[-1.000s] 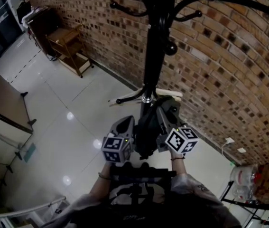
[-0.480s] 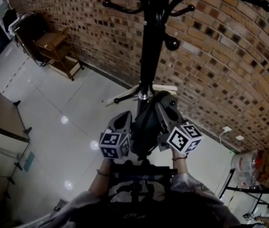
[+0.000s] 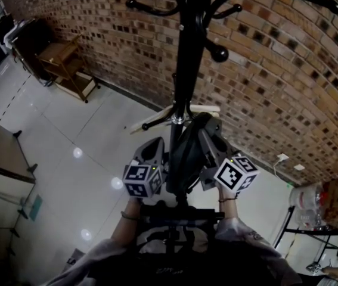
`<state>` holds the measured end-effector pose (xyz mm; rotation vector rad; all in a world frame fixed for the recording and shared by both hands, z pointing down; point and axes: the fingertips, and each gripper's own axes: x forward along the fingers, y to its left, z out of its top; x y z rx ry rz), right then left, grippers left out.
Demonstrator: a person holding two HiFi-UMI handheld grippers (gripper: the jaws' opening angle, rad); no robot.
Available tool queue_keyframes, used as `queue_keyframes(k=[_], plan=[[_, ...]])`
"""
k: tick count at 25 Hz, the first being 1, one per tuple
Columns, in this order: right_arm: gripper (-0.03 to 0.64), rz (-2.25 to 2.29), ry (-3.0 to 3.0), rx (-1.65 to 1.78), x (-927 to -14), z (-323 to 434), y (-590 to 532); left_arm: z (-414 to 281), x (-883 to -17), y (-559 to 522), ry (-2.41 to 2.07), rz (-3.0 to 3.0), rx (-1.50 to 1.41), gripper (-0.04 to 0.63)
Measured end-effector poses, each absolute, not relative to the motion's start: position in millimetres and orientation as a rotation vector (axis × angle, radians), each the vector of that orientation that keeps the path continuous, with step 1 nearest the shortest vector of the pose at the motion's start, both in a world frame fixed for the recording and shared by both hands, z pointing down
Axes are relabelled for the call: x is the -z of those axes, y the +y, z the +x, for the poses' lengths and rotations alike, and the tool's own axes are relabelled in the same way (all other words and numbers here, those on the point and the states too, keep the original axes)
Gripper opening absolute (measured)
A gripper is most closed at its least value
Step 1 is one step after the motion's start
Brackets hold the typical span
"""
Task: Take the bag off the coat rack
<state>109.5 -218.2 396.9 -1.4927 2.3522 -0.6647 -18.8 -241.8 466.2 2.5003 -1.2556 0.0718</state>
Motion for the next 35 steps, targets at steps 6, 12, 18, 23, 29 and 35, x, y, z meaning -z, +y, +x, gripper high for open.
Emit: queue_keyframes(k=[6,12,18,23,29,35], plan=[[0.040,-1.534,2.161,0.705,-390,155,-208,-19,-469,-248,-1.245,2.499,-0.083,0.008],[0.037,-1.618,2.109,0.739,-413,180,-189,-9,-473,-253,-1.210,2.515,-0.086,0.008],[0.035,-1.720,2.077,0.768,-437,195,-167,8,-480,-249,-1.147,2.538,-0.135,0.008],[0.035,-1.802,2.036,0.772,-455,210,-152,21,-484,-244,-1.102,2.551,-0.155,0.008],[0.035,-1.833,1.937,0.811,-476,229,-135,33,-487,-243,-1.069,2.561,-0.160,0.008],[0.035,-1.833,1.916,0.861,-483,226,-127,42,-489,-238,-1.040,2.568,-0.175,0.008]])
